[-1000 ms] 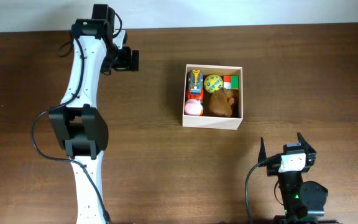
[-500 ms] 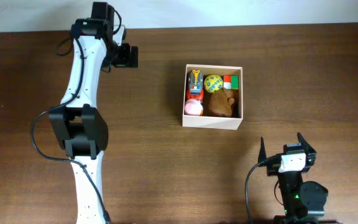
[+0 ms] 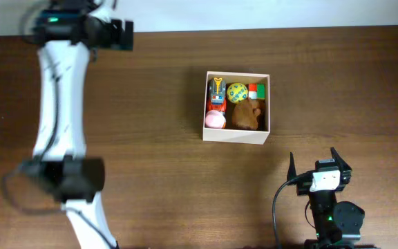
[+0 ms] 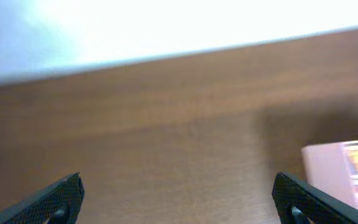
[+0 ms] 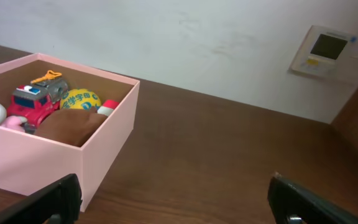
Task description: Pack container
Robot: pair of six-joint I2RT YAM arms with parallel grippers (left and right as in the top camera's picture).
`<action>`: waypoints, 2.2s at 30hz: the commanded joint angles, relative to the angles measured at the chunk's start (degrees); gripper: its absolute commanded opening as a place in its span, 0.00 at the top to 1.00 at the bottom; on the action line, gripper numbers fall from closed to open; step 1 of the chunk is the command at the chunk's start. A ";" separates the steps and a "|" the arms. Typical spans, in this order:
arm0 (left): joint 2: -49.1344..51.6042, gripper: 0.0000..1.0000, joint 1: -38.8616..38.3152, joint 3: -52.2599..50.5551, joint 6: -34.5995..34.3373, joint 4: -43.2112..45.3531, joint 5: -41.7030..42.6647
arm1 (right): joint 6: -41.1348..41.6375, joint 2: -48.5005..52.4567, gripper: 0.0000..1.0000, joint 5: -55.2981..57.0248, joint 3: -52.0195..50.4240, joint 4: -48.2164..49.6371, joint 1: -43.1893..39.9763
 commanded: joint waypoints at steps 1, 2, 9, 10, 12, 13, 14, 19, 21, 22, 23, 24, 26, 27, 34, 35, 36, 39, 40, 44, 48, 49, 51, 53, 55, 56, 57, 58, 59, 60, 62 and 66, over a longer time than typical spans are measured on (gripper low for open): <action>-9.62 0.01 0.11 1.16 1.38 -0.63 -0.39 | 0.26 -0.66 0.01 0.74 -0.74 0.37 0.35; -11.13 0.01 0.11 1.16 1.38 -0.98 -0.39 | 0.26 -0.66 0.01 0.74 -0.74 0.35 0.35; -21.05 0.01 0.11 0.72 1.38 -8.02 -0.42 | 0.26 -0.66 0.01 0.72 -0.74 0.37 0.35; -22.34 0.01 0.09 0.17 1.38 -8.50 -0.39 | 0.26 -0.66 0.01 0.74 -0.74 0.37 0.35; -25.27 0.01 0.11 -1.84 1.38 -8.48 -0.39 | 0.26 -0.66 0.01 0.72 -0.74 0.35 0.35; -27.45 0.01 0.11 -3.82 1.36 -7.96 -0.39 | 0.26 -0.66 0.01 0.74 -0.74 0.35 0.35; -28.85 0.01 0.11 -5.27 1.36 -7.32 -0.39 | 0.26 -0.66 0.01 0.72 -0.74 0.37 0.35; -39.71 0.01 0.11 -18.71 1.38 0.79 -0.39 | 0.26 -0.66 0.01 0.74 -0.74 0.37 0.35; -44.98 0.01 0.11 -26.51 1.36 5.33 -0.42 | 0.26 -0.66 0.01 0.74 -0.74 0.35 0.35; -47.60 0.01 0.11 -30.64 1.38 7.69 -0.42 | 0.26 -0.66 0.01 0.72 -0.74 0.35 0.35; -50.36 0.01 0.11 -35.21 1.38 10.43 -0.42 | 0.26 -0.66 0.01 0.74 -0.74 0.35 0.35; -53.05 0.01 0.11 -39.93 1.38 13.35 -0.42 | 0.26 -0.66 0.01 0.72 -0.74 0.35 0.35; -58.14 0.01 0.11 -49.42 1.38 19.56 -0.42 | 0.26 -0.66 0.02 0.74 -0.74 0.35 0.35; -60.26 0.01 0.11 -53.48 1.36 22.40 -0.42 | 0.26 -0.66 0.01 0.74 -0.74 0.37 0.35; -74.55 0.01 0.11 -84.37 -0.13 49.22 -0.15 | 0.26 -0.66 0.01 0.72 -0.74 0.35 0.35; -75.97 0.01 0.11 -87.82 -1.22 52.65 -0.13 | 0.26 -0.66 0.01 0.72 -0.74 0.35 0.35; -77.26 0.01 0.11 -90.92 -2.56 55.67 -0.15 | 0.26 -0.66 0.01 0.74 -0.74 0.35 0.35; -80.63 0.01 0.11 -99.14 -6.08 62.77 -0.15 | 0.26 -0.66 0.01 0.72 -0.74 0.37 0.35; -81.59 0.01 0.11 -101.31 -6.95 64.28 -0.15 | 0.26 -0.66 0.01 0.72 -0.74 0.35 0.35; -85.02 0.01 0.11 -108.72 -8.44 68.37 0.11 | 0.26 -0.66 0.01 0.72 -0.74 0.37 0.35; -90.12 0.01 0.09 -114.60 -8.44 69.61 0.07 | 0.26 -0.66 0.01 0.74 -0.74 0.35 0.35; -91.34 0.01 0.11 -115.40 -8.44 69.59 0.04 | 0.26 -0.66 0.01 0.74 -0.74 0.35 0.35; -94.36 0.01 0.11 -117.20 -8.44 69.53 0.04 | 0.26 -0.66 0.01 0.74 -0.74 0.37 0.35; -97.04 0.01 0.11 -118.60 -8.41 69.35 0.04 | 0.26 -0.66 0.01 0.74 -0.74 0.35 0.35; -99.56 0.01 0.11 -119.99 -8.41 69.33 0.04 | 0.26 -0.66 0.01 0.74 -0.74 0.35 0.35; -100.50 0.01 0.11 -120.65 -8.41 69.35 0.04 | 0.26 -0.66 0.01 0.74 -0.74 0.35 0.35; -101.61 0.01 0.11 -121.48 -8.44 69.37 0.07 | 0.26 -0.66 0.01 0.72 -0.74 0.35 0.35; -103.51 0.01 0.09 -123.08 -8.44 69.37 0.07 | 0.26 -0.66 0.01 0.74 -0.74 0.35 0.35; -104.39 0.01 0.09 -123.82 -8.44 69.40 0.07 | 0.26 -0.66 0.01 0.72 -0.74 0.37 0.35; -105.33 0.01 0.09 -124.63 -8.44 69.44 0.07 | 0.26 -0.66 0.02 0.72 -0.74 0.35 0.35; -107.27 0.01 0.11 -126.33 -8.44 69.70 0.07 | 0.26 -0.66 0.01 0.72 -0.74 0.35 0.35; -111.30 0.01 0.11 -131.08 -8.44 71.28 0.07 | 0.26 -0.66 0.01 0.72 -0.74 0.35 0.35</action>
